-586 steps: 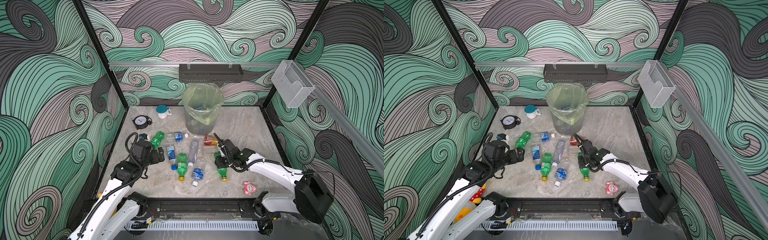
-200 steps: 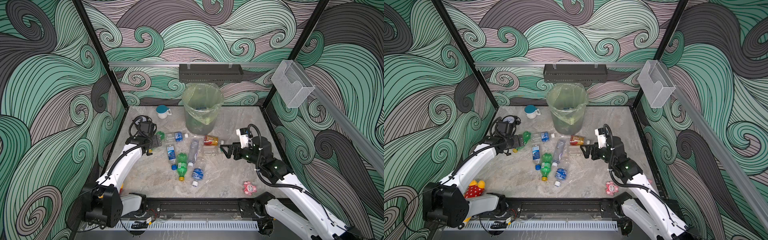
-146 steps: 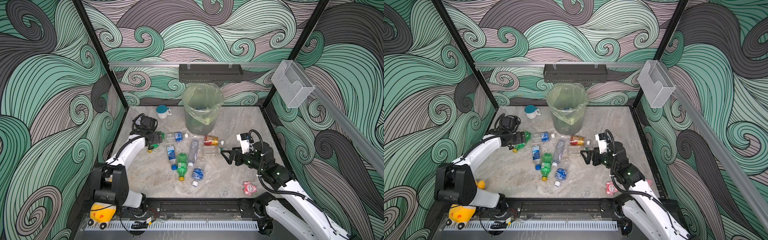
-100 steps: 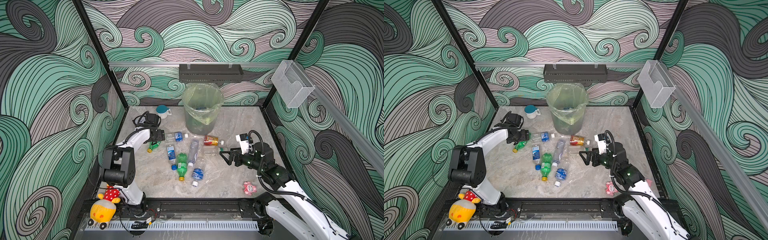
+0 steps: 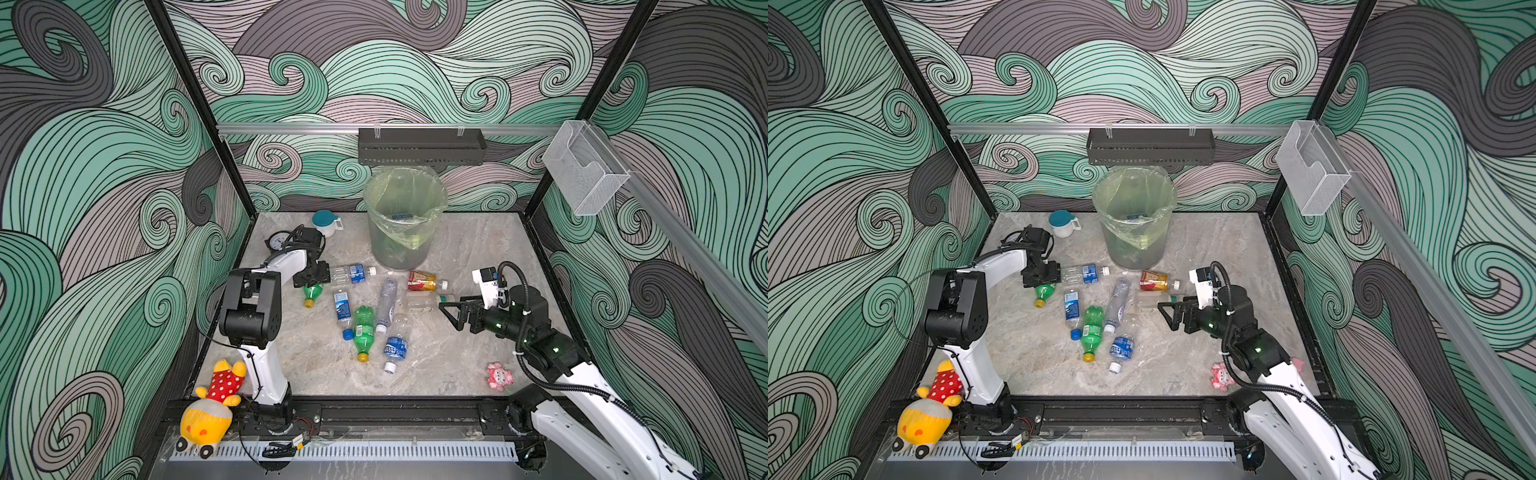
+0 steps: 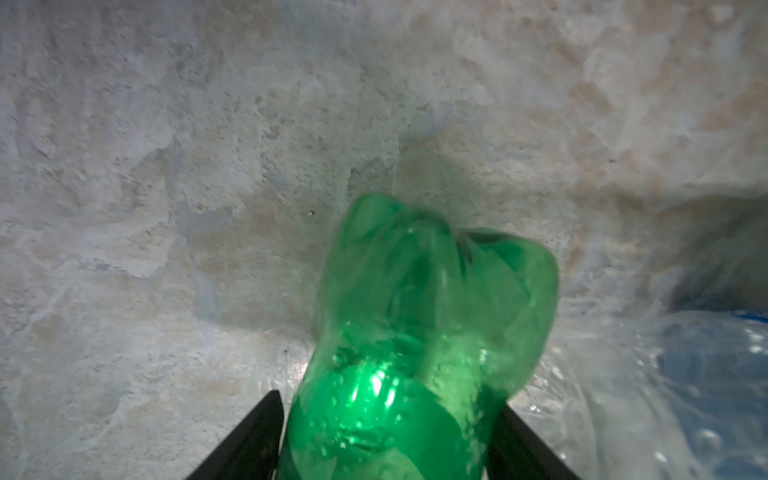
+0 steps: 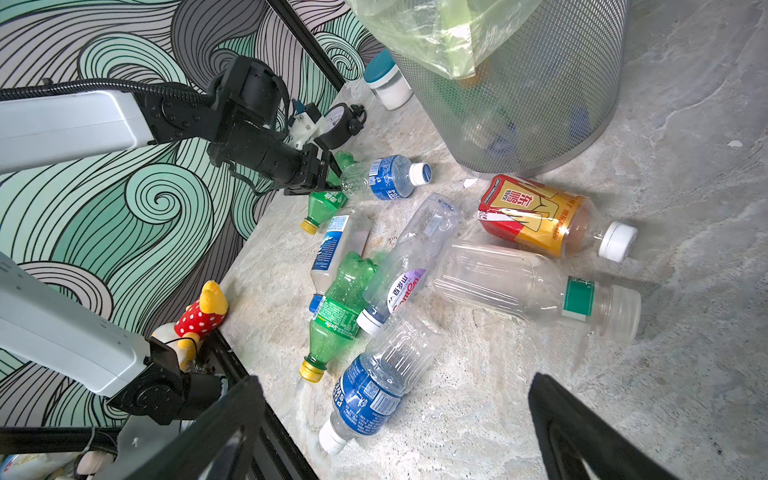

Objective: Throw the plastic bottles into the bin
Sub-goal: 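Grasp the yellow-capped green bottle with the left gripper, then lift the green bottle with the left gripper and release it over the bin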

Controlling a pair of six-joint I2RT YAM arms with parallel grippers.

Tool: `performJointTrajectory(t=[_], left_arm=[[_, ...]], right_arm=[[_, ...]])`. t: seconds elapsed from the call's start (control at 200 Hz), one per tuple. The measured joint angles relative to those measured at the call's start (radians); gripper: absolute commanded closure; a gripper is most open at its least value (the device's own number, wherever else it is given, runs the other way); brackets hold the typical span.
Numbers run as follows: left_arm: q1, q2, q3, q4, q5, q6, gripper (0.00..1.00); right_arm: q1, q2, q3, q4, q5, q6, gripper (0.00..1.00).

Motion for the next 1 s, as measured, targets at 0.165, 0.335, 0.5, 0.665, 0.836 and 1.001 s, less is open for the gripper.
performJointTrajectory(t=[0.165,0.335,0.5,0.665,0.836,1.001], left_arm=[[0.0,-0.002,-0.006,0.006,0.005,-0.013,0.38],[0.0,-0.032,-0.048,0.026,0.008,-0.035,0.41],[0.0,-0.123,-0.137,0.02,0.007,-0.058,0.42],[0.0,-0.293,-0.198,0.004,0.002,-0.078,0.42],[0.0,-0.517,-0.266,0.001,0.0,-0.101,0.42],[0.0,-0.718,-0.333,-0.005,0.045,-0.111,0.41]], right_arm=[[0.0,0.016,0.0,0.001,0.001,0.0,0.0],[0.0,0.025,0.0,0.001,0.013,0.0,0.0],[0.0,0.037,0.0,-0.002,0.042,0.0,0.0],[0.0,0.046,0.0,-0.01,0.065,-0.004,0.0],[0.0,0.067,0.0,-0.014,0.082,-0.005,0.0],[0.0,0.095,-0.002,-0.015,0.095,-0.008,0.0]])
